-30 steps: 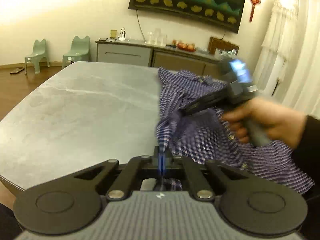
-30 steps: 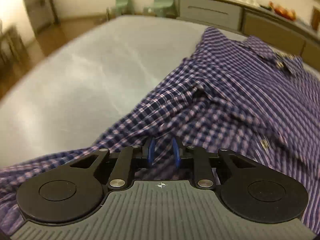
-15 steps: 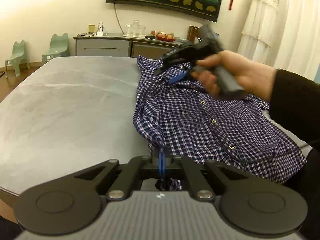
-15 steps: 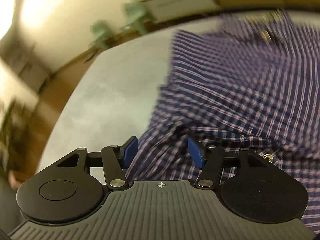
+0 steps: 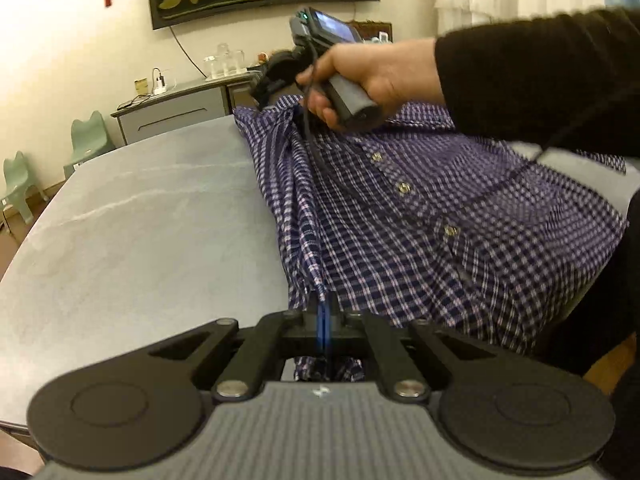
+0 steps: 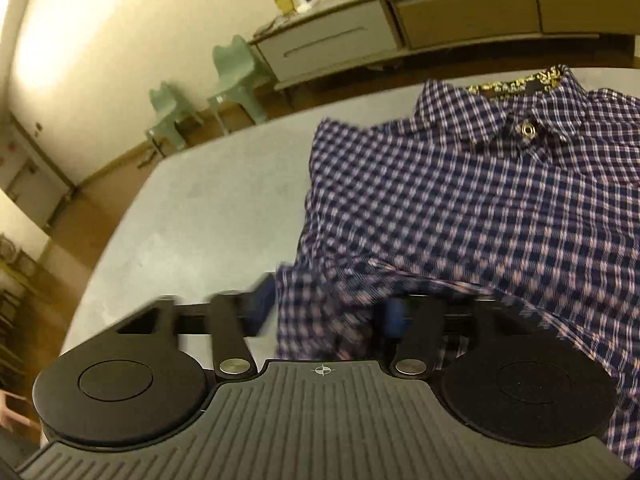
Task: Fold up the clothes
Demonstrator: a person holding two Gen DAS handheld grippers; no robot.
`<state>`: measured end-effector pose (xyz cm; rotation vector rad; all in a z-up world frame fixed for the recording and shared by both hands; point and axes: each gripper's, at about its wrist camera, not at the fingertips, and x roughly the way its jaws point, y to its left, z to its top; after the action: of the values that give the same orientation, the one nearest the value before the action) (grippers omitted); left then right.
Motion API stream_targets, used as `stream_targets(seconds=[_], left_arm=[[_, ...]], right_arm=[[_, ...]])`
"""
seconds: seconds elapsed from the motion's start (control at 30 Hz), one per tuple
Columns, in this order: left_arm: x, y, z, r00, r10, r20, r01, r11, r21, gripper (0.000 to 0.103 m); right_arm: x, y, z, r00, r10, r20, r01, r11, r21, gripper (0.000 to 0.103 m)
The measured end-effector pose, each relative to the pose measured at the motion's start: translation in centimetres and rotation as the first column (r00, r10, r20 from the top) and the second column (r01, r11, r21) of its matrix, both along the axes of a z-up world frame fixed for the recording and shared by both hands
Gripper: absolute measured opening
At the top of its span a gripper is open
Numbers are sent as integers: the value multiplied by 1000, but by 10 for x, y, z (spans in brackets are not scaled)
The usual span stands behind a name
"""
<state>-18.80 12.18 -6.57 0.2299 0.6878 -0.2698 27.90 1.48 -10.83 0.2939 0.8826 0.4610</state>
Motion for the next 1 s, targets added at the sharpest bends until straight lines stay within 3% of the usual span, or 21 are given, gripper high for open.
stream_targets(seconds=[0.1, 0.2, 0.27, 0.3, 0.33, 0.37, 0.4, 0.47, 0.57, 0.63, 0.8, 0.97, 1.0], left_arm=[[3, -1, -6, 1000, 3, -11, -3, 1000, 30, 1], [7, 0, -8, 1000, 19, -18, -18, 999, 36, 1], [8, 0, -7, 999, 31, -12, -30, 999, 41, 1], [7, -1, -5, 999, 35, -4, -34, 998, 46, 1], [7, -2, -3, 999, 34, 3, -35, 998, 52, 1], [7, -3, -2, 999, 32, 6, -32, 998, 55, 1], [6, -5, -1, 1000, 22, 5, -22, 998, 57, 1], [5, -15, -3, 999, -33, -19, 35, 995, 94, 1], [0, -32, -9, 994, -97, -48, 103, 982, 158, 4], [-3, -33, -9, 993, -103, -52, 110, 980, 166, 11], [-11, -18, 5, 997, -77, -22, 79, 989, 127, 14], [-12, -8, 9, 1000, -13, 2, 13, 995, 102, 22], [-12, -6, 9, 1000, 8, 7, -9, 995, 102, 30]], right_arm=[[-2, -8, 13, 999, -13, 45, 10, 998, 59, 67], [-6, -14, 25, 995, -9, 101, -3, 992, 125, 75], [-7, -5, 33, 987, 44, 155, -59, 994, 96, 77], [-10, -6, 38, 984, 54, 169, -70, 993, 91, 62], [-13, -7, 43, 981, 64, 184, -80, 993, 85, 27], [-15, -8, 48, 977, 74, 198, -91, 993, 79, 13], [-18, -10, 53, 974, 83, 212, -101, 992, 73, 8], [-15, -11, 46, 987, 50, 150, -41, 997, -64, 12], [-14, -22, 14, 998, -8, 57, 21, 975, -222, 15], [-24, -34, 2, 997, -27, 66, 43, 968, -246, 43], [-52, -73, 15, 998, -5, 69, 10, 997, -75, 65], [-86, -90, 25, 997, 54, 59, -53, 999, -12, 66], [-95, -91, 25, 996, 83, 44, -84, 996, 18, 66]])
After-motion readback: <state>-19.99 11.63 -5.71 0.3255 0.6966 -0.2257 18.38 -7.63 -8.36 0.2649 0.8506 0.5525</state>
